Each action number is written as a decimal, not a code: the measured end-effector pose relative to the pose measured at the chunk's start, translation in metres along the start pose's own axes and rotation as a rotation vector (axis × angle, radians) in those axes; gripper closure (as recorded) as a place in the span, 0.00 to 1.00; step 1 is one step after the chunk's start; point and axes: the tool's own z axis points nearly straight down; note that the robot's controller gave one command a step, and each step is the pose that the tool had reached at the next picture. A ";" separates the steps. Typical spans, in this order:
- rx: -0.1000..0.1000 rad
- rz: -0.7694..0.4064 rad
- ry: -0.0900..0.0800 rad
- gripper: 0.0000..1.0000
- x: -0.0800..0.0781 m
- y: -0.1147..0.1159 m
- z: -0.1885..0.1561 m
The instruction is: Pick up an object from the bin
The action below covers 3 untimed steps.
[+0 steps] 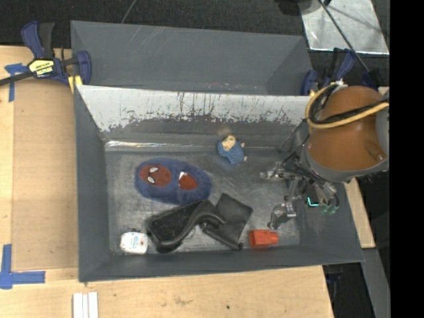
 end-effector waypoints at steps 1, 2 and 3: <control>0.000 -0.120 -0.007 0.00 -0.024 0.052 0.065; 0.001 -0.117 -0.019 1.00 -0.027 0.050 0.060; -0.001 0.205 -0.014 1.00 -0.041 0.070 -0.042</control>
Offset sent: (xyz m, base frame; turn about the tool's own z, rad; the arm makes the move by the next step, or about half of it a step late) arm 0.0224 0.0505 -0.0645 -0.1164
